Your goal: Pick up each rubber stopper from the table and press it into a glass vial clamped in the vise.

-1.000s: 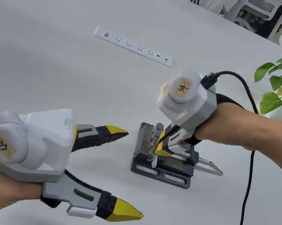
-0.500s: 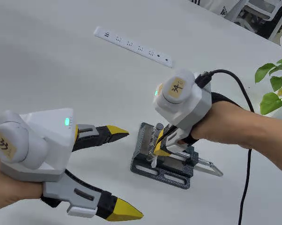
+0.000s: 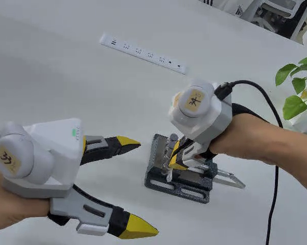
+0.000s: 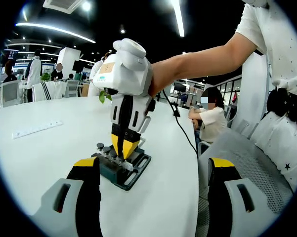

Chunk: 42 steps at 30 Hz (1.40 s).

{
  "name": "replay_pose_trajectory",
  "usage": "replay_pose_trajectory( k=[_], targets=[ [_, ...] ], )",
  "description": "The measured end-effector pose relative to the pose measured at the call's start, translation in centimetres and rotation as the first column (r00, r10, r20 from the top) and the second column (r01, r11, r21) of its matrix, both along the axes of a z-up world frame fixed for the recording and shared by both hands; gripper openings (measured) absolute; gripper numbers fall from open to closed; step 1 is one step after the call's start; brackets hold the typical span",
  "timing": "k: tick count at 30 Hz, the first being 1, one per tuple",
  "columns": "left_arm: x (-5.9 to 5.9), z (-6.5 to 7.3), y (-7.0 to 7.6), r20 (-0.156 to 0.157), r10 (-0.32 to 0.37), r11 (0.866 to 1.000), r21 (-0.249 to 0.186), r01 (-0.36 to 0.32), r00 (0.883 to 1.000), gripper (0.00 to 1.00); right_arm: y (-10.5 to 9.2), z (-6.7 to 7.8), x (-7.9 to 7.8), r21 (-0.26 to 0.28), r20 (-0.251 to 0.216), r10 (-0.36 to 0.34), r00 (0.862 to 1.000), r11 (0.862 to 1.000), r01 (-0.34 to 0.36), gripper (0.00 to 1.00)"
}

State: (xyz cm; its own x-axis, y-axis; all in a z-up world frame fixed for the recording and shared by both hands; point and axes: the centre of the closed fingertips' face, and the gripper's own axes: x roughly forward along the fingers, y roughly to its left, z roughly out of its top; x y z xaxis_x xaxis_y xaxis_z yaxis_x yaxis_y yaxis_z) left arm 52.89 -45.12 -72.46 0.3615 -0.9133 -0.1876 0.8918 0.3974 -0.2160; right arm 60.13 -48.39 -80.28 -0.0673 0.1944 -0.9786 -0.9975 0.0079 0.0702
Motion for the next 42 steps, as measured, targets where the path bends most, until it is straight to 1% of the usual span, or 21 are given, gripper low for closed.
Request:
replay_pose_trajectory(
  k=[5, 7, 13, 17, 21, 25, 30, 34, 38, 40, 42],
  targets=[
    [-0.1, 0.1, 0.2, 0.002, 0.006, 1.000, 0.011, -0.006, 1.000, 0.89, 0.1, 0.0, 0.1, 0.029, 0.001, -0.018, 1.000, 0.999, 0.018, 0.02],
    [-0.2, 0.0, 0.2, 0.001, 0.007, 1.000, 0.015, -0.007, 1.000, 0.89, -0.1, 0.1, -0.1, 0.037, 0.003, -0.021, 1.000, 0.999, 0.020, 0.02],
    [-0.4, 0.2, 0.3, 0.000, 0.012, 1.000, 0.018, -0.012, 1.000, 0.89, 0.0, 0.2, -0.1, 0.059, 0.017, -0.031, 0.999, 0.998, 0.030, 0.02],
    [-0.4, 0.3, 0.4, 0.001, 0.015, 1.000, 0.022, -0.015, 1.000, 0.89, 0.2, 0.7, 0.1, 0.081, 0.018, -0.039, 0.999, 0.996, 0.037, 0.01],
    [-0.4, 0.3, 0.5, 0.002, 0.017, 0.999, 0.028, -0.017, 1.000, 0.89, -0.1, 1.5, 0.0, 0.097, 0.026, -0.044, 0.999, 0.994, 0.042, 0.01],
    [-0.4, 0.3, 0.6, 0.003, 0.018, 0.999, 0.036, -0.019, 1.000, 0.89, -0.4, 2.0, 0.1, 0.113, 0.034, -0.052, 0.998, 0.992, 0.048, 0.02],
    [-0.2, 0.3, 1.0, 0.008, 0.027, 0.998, 0.049, -0.027, 1.000, 0.90, -1.1, 2.8, 0.3, 0.141, 0.044, -0.075, 0.996, 0.988, 0.068, 0.04],
    [-0.1, 0.3, 1.2, 0.013, 0.032, 0.998, 0.061, -0.032, 0.999, 0.91, -2.1, 3.3, 0.3, 0.165, 0.054, -0.102, 0.993, 0.982, 0.092, 0.07],
    [-0.2, 0.3, 1.4, 0.014, 0.033, 0.997, 0.073, -0.034, 0.999, 0.92, -3.2, 4.0, 0.2, 0.198, 0.057, -0.137, 0.989, 0.972, 0.124, 0.10],
    [-0.2, 0.3, 1.4, 0.016, 0.034, 0.996, 0.079, -0.035, 0.999, 0.93, -3.7, 4.1, 0.2, 0.206, 0.061, -0.150, 0.987, 0.969, 0.134, 0.13],
    [-0.1, 0.3, 1.5, 0.019, 0.040, 0.996, 0.080, -0.041, 0.999, 0.94, -4.3, 4.4, 0.1, 0.223, 0.066, -0.168, 0.983, 0.963, 0.150, 0.15]
  ],
)
